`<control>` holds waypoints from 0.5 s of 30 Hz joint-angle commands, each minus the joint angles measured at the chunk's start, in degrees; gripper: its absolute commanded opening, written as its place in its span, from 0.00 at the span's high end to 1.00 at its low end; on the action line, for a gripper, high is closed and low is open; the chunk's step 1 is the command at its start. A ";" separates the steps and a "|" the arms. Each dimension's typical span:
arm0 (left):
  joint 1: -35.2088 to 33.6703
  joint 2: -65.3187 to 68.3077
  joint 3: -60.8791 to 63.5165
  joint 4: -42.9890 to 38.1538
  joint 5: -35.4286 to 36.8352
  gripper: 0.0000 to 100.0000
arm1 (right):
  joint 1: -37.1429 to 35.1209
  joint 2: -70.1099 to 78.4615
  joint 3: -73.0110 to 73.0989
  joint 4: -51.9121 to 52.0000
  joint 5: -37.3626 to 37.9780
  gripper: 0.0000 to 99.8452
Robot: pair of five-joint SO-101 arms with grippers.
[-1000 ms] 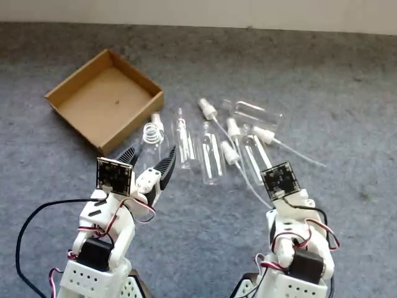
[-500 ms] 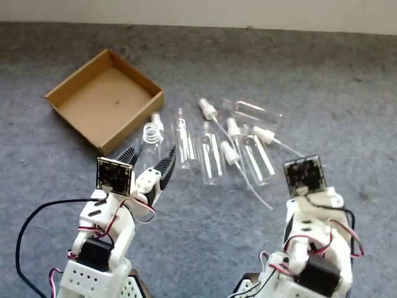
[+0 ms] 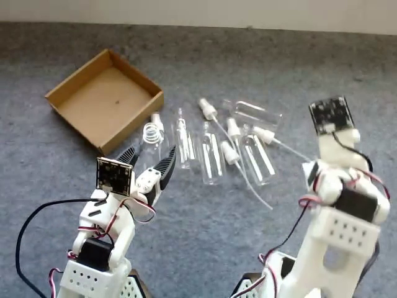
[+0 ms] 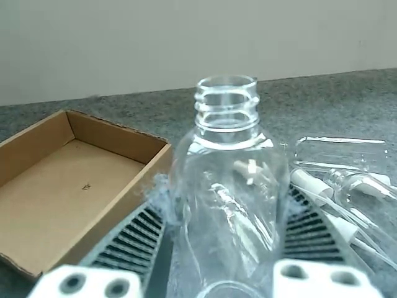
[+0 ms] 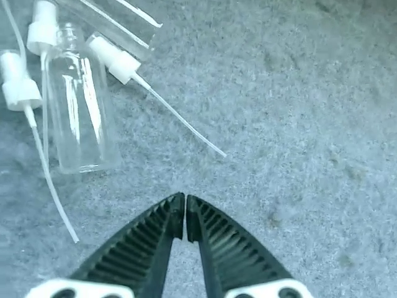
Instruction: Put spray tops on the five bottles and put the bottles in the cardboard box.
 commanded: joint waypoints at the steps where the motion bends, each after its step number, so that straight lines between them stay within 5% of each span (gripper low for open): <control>1: 0.31 -0.84 1.19 2.20 -0.53 0.93 | -3.91 7.16 -4.53 -0.22 5.10 0.99; 10: 0.66 -0.84 1.19 3.52 -0.53 0.93 | -9.01 23.08 -8.48 -5.67 15.12 0.98; 15: 0.57 -0.84 1.19 3.52 -0.53 0.93 | -11.38 32.48 -14.20 -7.08 15.30 0.87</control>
